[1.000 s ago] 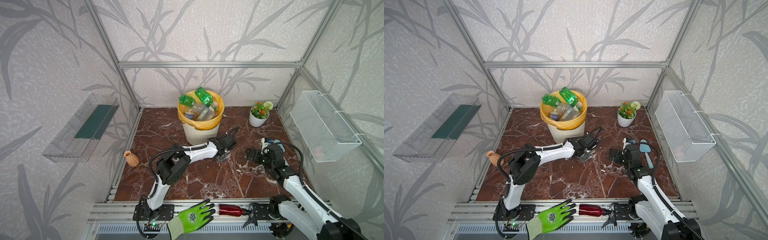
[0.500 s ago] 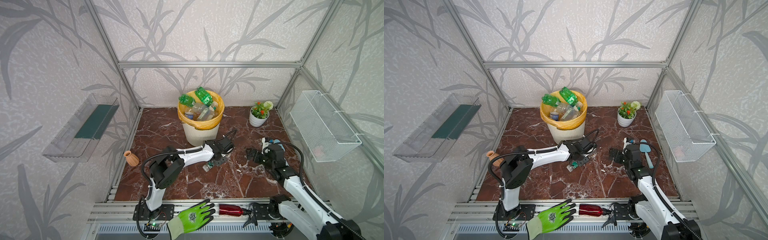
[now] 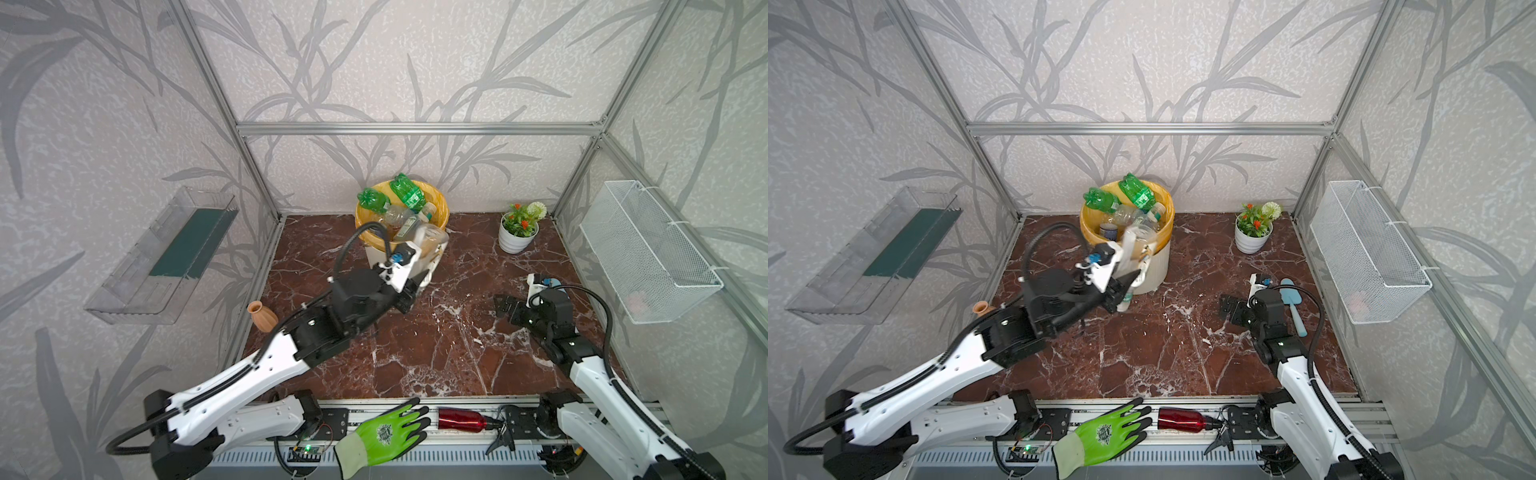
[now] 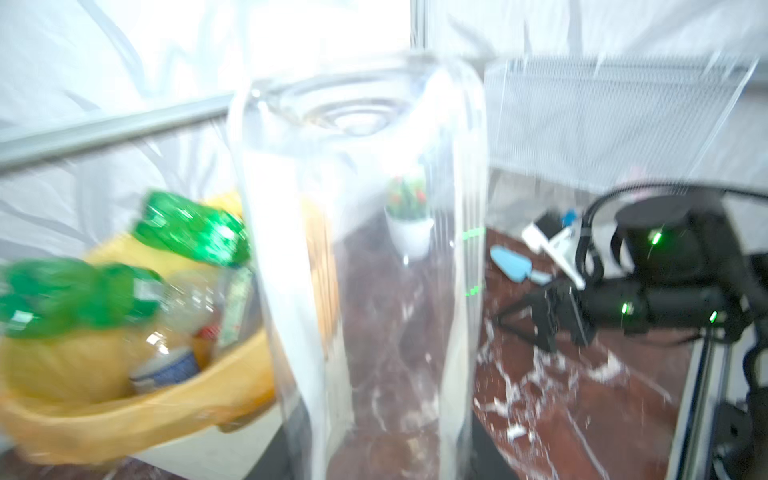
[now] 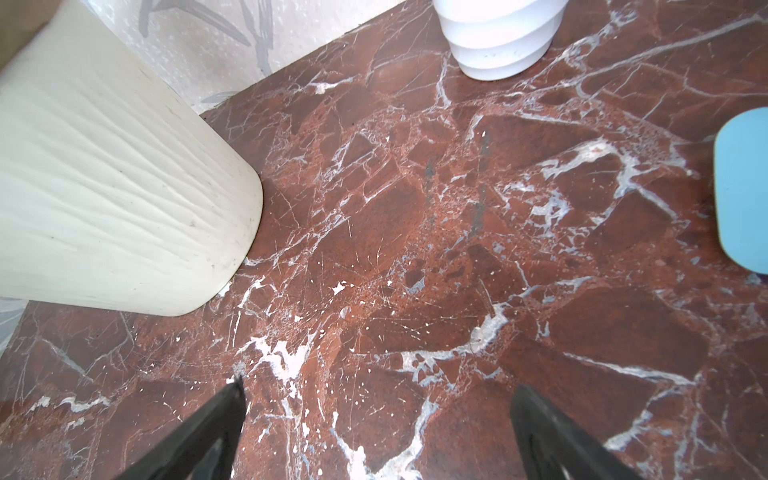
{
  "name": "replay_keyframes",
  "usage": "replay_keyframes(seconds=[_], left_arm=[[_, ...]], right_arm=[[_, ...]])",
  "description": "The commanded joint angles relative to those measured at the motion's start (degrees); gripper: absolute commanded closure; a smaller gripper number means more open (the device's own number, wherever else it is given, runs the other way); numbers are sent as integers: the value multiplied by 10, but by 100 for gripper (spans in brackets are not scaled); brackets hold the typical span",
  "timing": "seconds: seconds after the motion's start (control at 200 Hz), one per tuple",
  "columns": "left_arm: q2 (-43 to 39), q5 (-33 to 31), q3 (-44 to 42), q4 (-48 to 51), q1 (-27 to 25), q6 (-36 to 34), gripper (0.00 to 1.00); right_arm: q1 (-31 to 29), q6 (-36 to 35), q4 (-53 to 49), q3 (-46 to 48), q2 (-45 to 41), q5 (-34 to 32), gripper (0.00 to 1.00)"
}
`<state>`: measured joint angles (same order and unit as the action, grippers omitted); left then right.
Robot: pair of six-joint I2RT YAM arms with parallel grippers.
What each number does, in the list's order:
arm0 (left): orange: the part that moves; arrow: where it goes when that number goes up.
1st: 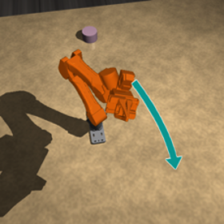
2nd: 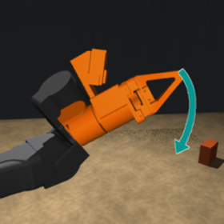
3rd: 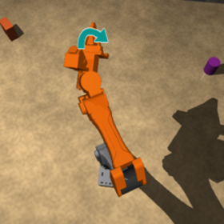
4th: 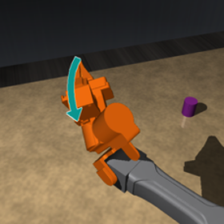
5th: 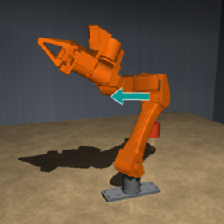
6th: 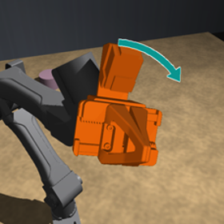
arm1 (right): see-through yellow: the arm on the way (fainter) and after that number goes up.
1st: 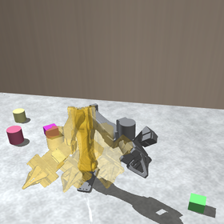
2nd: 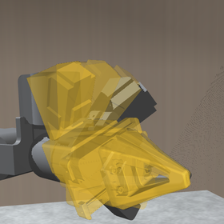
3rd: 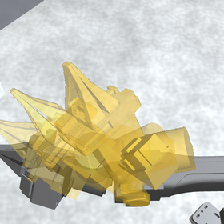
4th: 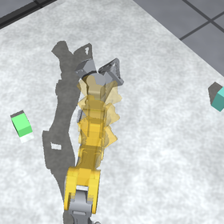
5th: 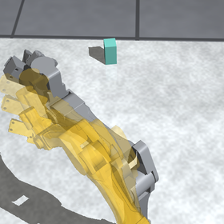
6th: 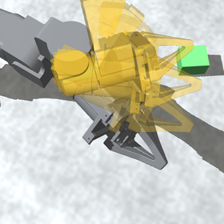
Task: Throw the plastic bottles in the bin
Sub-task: 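Lift the clear bottle over the bin with the left gripper and release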
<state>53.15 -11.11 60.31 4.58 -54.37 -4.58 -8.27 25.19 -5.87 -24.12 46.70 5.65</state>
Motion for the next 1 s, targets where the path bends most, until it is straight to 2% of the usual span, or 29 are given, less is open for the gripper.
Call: replay_keyframes(seconds=[0.0, 0.12, 0.23, 0.31, 0.41, 0.49, 0.585, 0.67, 0.705, 0.77, 0.845, 0.915, 1.0], left_arm=[[-77, -34, -43, -145, -1, -89, 60], [-128, -9, -71, -255, -1, -166, 60], [-99, -7, -51, -280, 7, -199, 57], [-49, 10, -25, -281, 33, -195, 56], [34, 61, 26, -258, 105, -141, 53], [114, 46, 90, -204, 151, -103, 45], [182, 30, 144, -130, 166, -109, 11], [215, -12, 181, -84, 170, -101, 1], [223, -29, 201, -59, 172, -91, 1], [222, -54, 239, 6, 171, -66, 1], [196, -35, 253, 52, 171, -55, 1], [157, -9, 227, 41, 170, -45, 1], [116, 8, 173, -23, 169, -37, 1]], right_arm=[[3, 4, -10, -3, -11, 2, 1], [3, 5, -10, -10, -11, 4, 1], [3, 9, -7, -13, -7, 6, 1], [3, 13, 0, -12, -4, 11, 1], [3, 15, 2, -14, 0, 18, 1], [3, 12, -5, -18, -3, 20, 1], [3, 3, -18, -21, -13, 16, 1], [2, -2, -27, -22, -22, 11, 1], [3, -4, -31, -23, -24, 12, 1], [3, -6, -38, -25, -27, 13, 1], [2, -6, -42, -24, -33, 11, 1], [3, -6, -42, -22, -38, 7, 1], [3, -6, -40, -21, -35, 5, 1]])
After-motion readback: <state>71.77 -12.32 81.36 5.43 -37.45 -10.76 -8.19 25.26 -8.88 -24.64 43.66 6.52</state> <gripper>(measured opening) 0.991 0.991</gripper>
